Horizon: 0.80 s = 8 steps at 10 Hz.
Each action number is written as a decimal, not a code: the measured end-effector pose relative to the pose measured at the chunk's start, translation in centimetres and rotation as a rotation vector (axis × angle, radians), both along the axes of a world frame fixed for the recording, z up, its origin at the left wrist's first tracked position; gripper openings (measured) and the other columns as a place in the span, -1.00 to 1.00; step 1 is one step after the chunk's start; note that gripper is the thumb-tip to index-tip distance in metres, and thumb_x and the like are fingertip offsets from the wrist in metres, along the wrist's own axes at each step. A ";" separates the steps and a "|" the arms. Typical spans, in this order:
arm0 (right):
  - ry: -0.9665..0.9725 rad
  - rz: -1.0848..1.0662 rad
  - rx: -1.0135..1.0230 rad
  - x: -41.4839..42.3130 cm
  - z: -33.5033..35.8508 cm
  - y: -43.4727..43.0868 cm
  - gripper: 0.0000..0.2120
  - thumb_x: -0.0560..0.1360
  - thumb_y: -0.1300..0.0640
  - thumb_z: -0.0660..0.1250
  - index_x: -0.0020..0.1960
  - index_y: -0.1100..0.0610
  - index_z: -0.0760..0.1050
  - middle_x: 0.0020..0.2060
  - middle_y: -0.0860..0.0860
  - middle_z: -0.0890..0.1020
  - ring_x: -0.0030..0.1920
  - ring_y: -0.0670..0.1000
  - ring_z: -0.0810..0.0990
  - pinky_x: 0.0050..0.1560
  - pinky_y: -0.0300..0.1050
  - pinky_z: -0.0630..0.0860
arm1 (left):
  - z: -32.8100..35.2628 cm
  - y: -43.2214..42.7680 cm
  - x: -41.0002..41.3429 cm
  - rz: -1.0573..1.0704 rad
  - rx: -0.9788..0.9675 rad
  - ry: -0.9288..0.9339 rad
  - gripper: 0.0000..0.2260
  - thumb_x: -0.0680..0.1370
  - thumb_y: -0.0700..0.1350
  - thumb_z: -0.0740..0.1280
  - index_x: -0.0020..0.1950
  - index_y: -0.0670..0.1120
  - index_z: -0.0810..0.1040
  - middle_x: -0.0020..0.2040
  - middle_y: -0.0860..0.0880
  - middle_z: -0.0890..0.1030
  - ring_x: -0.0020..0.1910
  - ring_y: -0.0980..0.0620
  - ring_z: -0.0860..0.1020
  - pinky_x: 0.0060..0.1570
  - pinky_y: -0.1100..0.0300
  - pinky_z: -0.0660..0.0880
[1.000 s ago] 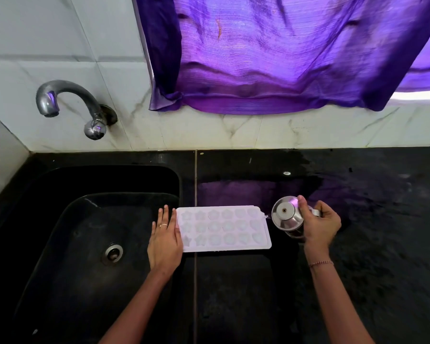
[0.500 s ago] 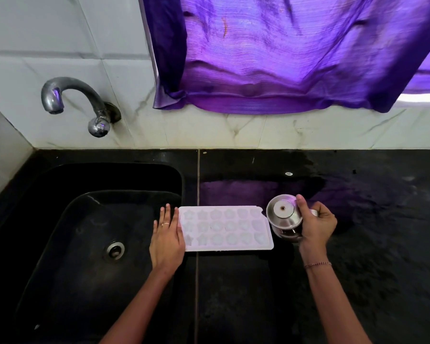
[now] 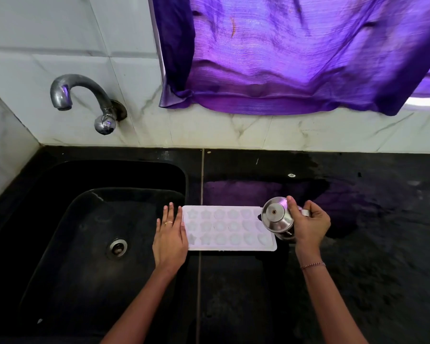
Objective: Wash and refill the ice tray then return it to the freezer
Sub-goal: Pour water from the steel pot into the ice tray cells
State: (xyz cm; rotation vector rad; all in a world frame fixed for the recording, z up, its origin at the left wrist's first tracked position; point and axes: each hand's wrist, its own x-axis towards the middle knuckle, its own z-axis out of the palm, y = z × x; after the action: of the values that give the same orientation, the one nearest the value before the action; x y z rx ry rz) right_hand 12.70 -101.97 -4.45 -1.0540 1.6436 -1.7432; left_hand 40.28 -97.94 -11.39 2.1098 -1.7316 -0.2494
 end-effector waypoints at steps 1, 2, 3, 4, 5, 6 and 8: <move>0.007 0.013 -0.005 0.1 0.1 0.0 -0.58 0.38 0.23 0.49 -0.46 0.13 0.28 -0.60 -0.15 0.35 -0.54 -0.21 0.32 -0.46 -0.47 0.34 | -0.1 0.0 0.0 0.002 0.004 -0.005 -0.57 0.65 -0.09 -0.03 0.53 -0.08 0.11 0.56 -0.06 0.04 0.54 0.05 -0.08 0.51 0.11 -0.10; 0.023 0.015 -0.018 0.3 0.2 0.0 -0.58 0.38 0.24 0.48 -0.46 0.14 0.28 -0.57 -0.14 0.35 -0.54 -0.22 0.33 -0.46 -0.47 0.34 | -0.2 -0.1 0.0 0.002 0.009 -0.014 -0.57 0.65 -0.08 -0.03 0.53 -0.08 0.11 0.56 -0.06 0.05 0.54 0.05 -0.07 0.51 0.10 -0.08; 0.043 0.016 -0.029 0.4 0.2 0.0 -0.57 0.38 0.25 0.48 -0.46 0.16 0.26 -0.57 -0.12 0.33 -0.55 -0.20 0.32 -0.46 -0.46 0.34 | -0.3 0.0 0.1 0.005 0.011 -0.013 -0.57 0.65 -0.08 -0.03 0.53 -0.07 0.11 0.56 -0.06 0.05 0.54 0.05 -0.07 0.51 0.10 -0.09; 0.049 0.022 -0.035 0.3 0.2 0.0 -0.55 0.39 0.24 0.48 -0.47 0.15 0.24 -0.63 -0.16 0.34 -0.55 -0.18 0.31 -0.47 -0.45 0.32 | -0.3 -0.1 0.1 0.008 0.010 -0.005 -0.58 0.65 -0.08 -0.03 0.52 -0.07 0.13 0.56 -0.05 0.05 0.54 0.05 -0.07 0.52 0.10 -0.08; 0.034 0.012 -0.028 0.3 0.2 0.0 -0.55 0.39 0.22 0.49 -0.47 0.13 0.24 -0.63 -0.18 0.34 -0.55 -0.19 0.30 -0.47 -0.44 0.32 | -0.4 -0.1 0.1 0.009 0.016 -0.010 -0.58 0.65 -0.07 -0.04 0.52 -0.06 0.12 0.56 -0.05 0.05 0.54 0.05 -0.07 0.52 0.09 -0.08; -0.013 -0.006 -0.020 0.2 0.2 -0.1 -0.52 0.38 0.20 0.49 -0.47 0.12 0.20 -0.63 -0.18 0.29 -0.55 -0.18 0.27 -0.47 -0.43 0.30 | -0.4 -0.1 0.1 0.013 0.015 -0.011 -0.58 0.65 -0.07 -0.04 0.53 -0.06 0.12 0.56 -0.05 0.04 0.54 0.05 -0.08 0.52 0.09 -0.08; -0.153 -0.037 0.001 0.2 0.3 -0.5 -0.47 0.37 0.18 0.50 -0.49 0.04 0.16 -0.64 -0.17 0.25 -0.55 -0.18 0.24 -0.47 -0.42 0.30 | -0.5 -0.1 0.1 0.009 0.013 -0.007 -0.57 0.65 -0.06 -0.05 0.53 -0.06 0.12 0.56 -0.05 0.04 0.54 0.04 -0.07 0.52 0.09 -0.08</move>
State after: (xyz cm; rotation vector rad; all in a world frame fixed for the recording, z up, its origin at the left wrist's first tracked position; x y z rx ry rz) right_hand 12.89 -102.46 -4.11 -0.8712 1.5778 -1.7989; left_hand 40.37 -98.00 -11.86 2.1301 -1.7284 -0.2520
